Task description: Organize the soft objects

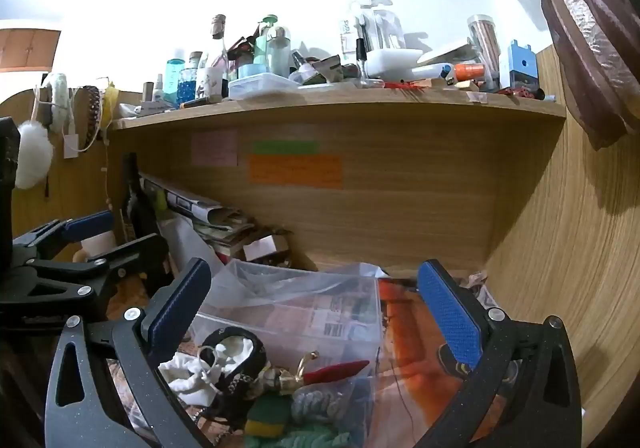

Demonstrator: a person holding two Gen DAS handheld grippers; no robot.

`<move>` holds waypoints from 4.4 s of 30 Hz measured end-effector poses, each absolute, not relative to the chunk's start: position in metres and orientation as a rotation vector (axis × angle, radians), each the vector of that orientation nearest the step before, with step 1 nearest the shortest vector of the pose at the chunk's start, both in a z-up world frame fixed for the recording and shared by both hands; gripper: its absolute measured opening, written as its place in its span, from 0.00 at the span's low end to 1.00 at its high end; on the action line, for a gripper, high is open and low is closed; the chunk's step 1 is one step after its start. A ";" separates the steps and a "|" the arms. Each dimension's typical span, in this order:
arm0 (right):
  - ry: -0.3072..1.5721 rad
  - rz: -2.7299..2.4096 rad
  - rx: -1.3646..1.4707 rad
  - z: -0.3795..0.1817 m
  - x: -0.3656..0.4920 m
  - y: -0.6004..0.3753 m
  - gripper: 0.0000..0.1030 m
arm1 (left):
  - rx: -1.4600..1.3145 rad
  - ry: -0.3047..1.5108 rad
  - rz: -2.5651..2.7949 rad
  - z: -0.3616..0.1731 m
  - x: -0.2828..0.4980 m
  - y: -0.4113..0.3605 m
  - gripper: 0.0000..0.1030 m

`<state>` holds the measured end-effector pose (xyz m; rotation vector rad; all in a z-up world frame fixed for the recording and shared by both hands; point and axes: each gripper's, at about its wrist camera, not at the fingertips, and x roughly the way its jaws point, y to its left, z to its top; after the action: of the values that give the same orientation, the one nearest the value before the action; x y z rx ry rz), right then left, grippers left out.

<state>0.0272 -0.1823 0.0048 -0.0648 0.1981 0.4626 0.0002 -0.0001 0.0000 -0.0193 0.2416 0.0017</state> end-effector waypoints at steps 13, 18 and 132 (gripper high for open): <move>0.217 0.468 -0.044 0.008 0.026 -0.179 1.00 | -0.037 0.235 -0.020 0.000 0.001 -0.001 1.00; 0.219 0.469 -0.028 0.003 0.030 -0.183 1.00 | -0.034 0.236 -0.027 -0.001 0.001 0.000 1.00; 0.757 0.466 0.002 -0.122 0.059 -0.209 0.72 | -0.072 0.746 -0.060 -0.145 0.040 0.030 0.87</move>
<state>0.0588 -0.2093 -0.1216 0.0021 0.7568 0.4658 0.0399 0.0300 -0.1451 -0.0718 0.7464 -0.0598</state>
